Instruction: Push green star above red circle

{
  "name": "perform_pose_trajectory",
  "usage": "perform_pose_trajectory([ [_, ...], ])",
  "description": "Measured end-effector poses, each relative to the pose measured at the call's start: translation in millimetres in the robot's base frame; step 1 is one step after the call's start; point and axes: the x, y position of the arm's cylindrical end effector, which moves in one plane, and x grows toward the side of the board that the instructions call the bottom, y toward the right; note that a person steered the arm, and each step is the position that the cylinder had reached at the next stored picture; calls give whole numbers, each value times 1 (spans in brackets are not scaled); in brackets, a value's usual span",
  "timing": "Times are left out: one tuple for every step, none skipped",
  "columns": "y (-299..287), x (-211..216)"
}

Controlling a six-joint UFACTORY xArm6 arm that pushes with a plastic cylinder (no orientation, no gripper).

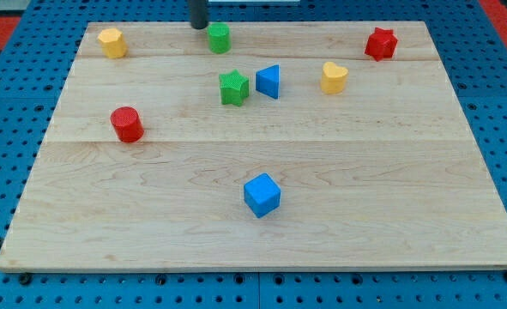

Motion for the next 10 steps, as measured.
perform_pose_trajectory([
  [1, 12],
  [37, 33],
  [67, 40],
  [45, 40],
  [2, 59],
  [-8, 71],
  [-8, 76],
  [-8, 111],
  [11, 123],
  [39, 106],
])
